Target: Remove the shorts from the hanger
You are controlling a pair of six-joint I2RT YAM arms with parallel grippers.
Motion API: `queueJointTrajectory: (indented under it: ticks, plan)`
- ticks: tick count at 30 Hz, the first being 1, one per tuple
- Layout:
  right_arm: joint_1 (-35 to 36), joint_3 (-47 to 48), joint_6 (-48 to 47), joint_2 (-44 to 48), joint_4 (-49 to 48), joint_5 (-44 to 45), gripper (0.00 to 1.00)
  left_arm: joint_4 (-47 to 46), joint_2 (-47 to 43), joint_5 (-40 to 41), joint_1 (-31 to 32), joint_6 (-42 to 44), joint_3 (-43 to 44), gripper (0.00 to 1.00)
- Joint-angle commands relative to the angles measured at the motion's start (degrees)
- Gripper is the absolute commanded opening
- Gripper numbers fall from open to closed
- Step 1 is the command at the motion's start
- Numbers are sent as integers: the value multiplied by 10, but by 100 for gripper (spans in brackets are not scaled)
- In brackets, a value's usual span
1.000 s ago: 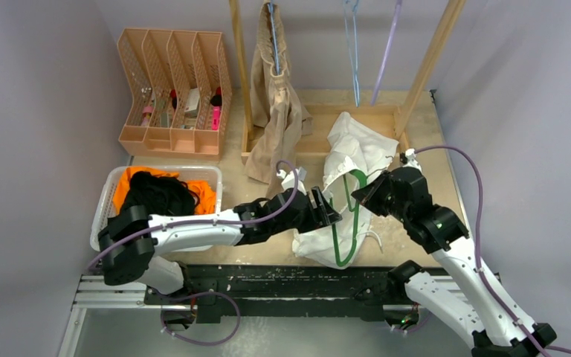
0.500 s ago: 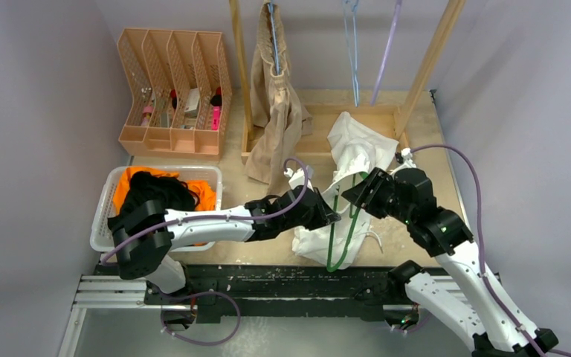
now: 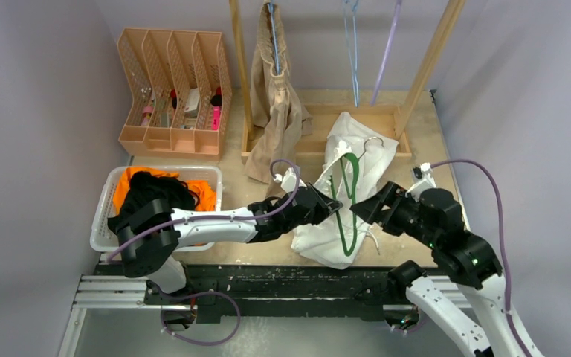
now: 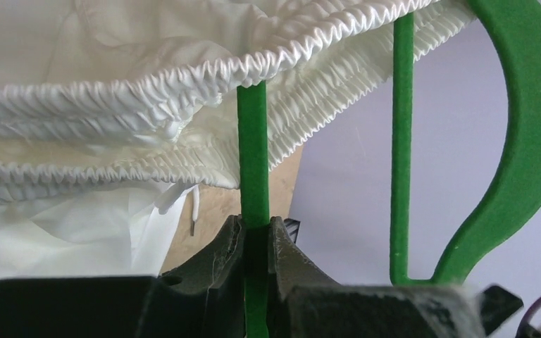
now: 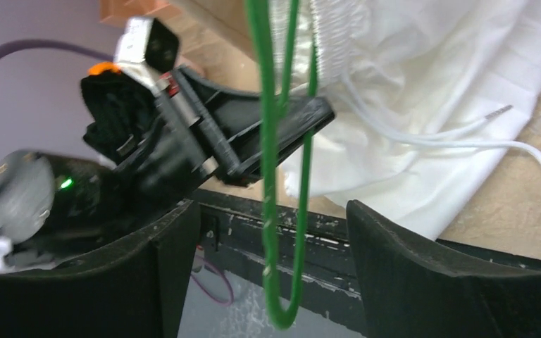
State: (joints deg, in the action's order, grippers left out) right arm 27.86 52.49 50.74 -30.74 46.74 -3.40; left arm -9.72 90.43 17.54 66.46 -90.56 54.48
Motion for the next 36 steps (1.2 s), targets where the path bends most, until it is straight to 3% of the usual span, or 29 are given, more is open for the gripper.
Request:
queueJointTrajectory:
  ticks: [1,5,13,18,23,24,28,31,36]
  plan:
    - [1,11,-29,35,-16,-48,73,-45,13,55,0,-62,37,0]
    - [1,-2,-58,20,-5,-62,63,-45,25,67,0,-112,41,0]
    - [1,15,-144,-26,20,-48,57,-12,28,113,1,-167,74,0]
    - [2,-5,-142,-32,-39,-80,35,-9,28,127,3,-186,73,0]
    - [1,-11,-134,-37,-46,-53,10,-47,34,104,2,-181,55,0]
    - [2,-12,-130,-36,-47,-48,1,-63,33,98,3,-175,47,3]
    - [1,8,-109,-38,-13,2,0,-125,25,53,-3,-112,17,32]
    - [1,52,-101,-31,41,12,0,-102,1,61,-8,-90,-9,48]
    - [1,141,-81,-22,143,23,0,-46,-28,9,-58,-19,-21,49]
